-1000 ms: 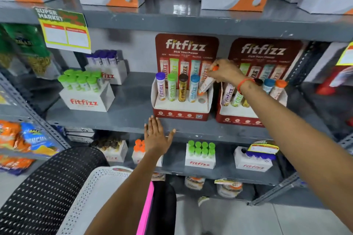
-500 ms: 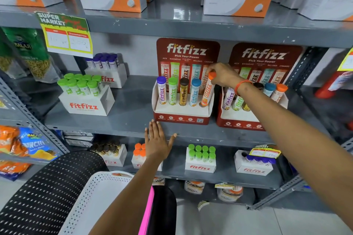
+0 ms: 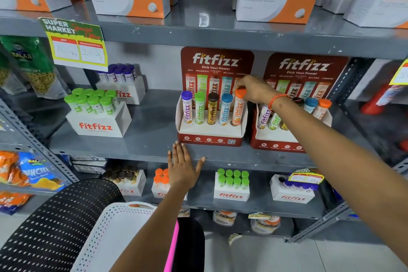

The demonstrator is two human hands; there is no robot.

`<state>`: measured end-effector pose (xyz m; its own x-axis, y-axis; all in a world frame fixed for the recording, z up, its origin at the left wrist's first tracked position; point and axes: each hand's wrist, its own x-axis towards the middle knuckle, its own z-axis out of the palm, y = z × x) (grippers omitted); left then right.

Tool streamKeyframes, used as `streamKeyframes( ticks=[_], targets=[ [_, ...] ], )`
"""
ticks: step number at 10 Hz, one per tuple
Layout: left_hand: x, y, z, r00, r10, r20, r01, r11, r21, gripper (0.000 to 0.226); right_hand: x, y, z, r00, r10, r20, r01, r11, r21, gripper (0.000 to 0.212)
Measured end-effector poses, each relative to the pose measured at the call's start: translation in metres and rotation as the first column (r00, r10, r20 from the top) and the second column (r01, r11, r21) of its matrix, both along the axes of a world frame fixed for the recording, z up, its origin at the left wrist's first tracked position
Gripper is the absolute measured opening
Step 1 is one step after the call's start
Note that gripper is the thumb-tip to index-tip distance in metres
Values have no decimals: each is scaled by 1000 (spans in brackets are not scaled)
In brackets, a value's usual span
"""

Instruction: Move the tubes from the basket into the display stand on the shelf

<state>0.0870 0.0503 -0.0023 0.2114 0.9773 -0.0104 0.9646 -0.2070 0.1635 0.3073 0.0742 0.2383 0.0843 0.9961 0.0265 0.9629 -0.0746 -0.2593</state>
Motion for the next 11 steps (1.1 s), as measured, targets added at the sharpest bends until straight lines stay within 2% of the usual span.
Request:
streamKeyframes(
  ticks=[1,4,5,7,8,9,10,11],
  targets=[
    [-1,-1,0,1000,17,7,-18,1000,15,104,0,2,1,1000,29,1,-29,1000,-6,40],
    [-3,-5,5,998,63,17,-64,997,43,110,-8,18,1,986,90,-137,-94,995,-17,45],
    [2,0,7,998,57,20,-57,998,22,110,-3,21,-1,980,64,-190,-66,998,-3,39],
    [7,3,1,1000,16,-9,-16,999,-44,96,4,18,-40,982,-62,-181,66,998,19,35],
    [8,11,0,1000,-2,4,3,998,-70,94,-1,20,-64,983,-104,-151,124,984,125,45],
    [8,27,7,1000,-25,-6,24,990,-137,92,-2,23,-76,985,-119,-125,141,974,179,62],
    [13,38,13,998,-64,-3,61,967,-246,92,1,20,-86,987,-143,-75,152,978,144,73],
    [27,55,30,993,-84,80,108,919,-378,90,7,20,-93,985,-162,-65,171,973,157,78]
  ],
)
